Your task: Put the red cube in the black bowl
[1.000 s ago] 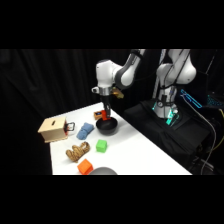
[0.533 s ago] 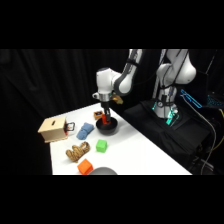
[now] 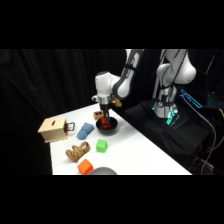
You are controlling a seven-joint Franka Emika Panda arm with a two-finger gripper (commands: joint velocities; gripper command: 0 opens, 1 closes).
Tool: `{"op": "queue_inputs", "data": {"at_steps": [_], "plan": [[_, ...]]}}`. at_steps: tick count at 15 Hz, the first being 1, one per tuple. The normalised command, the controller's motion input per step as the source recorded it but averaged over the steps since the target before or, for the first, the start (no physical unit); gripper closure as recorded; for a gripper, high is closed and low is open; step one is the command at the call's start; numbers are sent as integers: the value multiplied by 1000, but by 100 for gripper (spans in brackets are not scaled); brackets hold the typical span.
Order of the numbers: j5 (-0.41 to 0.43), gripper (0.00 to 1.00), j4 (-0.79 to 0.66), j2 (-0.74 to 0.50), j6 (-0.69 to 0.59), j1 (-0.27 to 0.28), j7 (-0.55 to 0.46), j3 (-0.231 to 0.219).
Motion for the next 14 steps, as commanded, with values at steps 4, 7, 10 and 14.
{"op": "queue_inputs", "data": {"at_steps": [4, 7, 10, 14], "plan": [[91, 0, 125, 96, 53, -69, -66, 64], [61, 0, 104, 2, -33, -57, -41, 48], [4, 0, 60, -129, -145, -27, 2, 11], [-53, 0, -2, -294, -279, 5, 41, -20]]}}
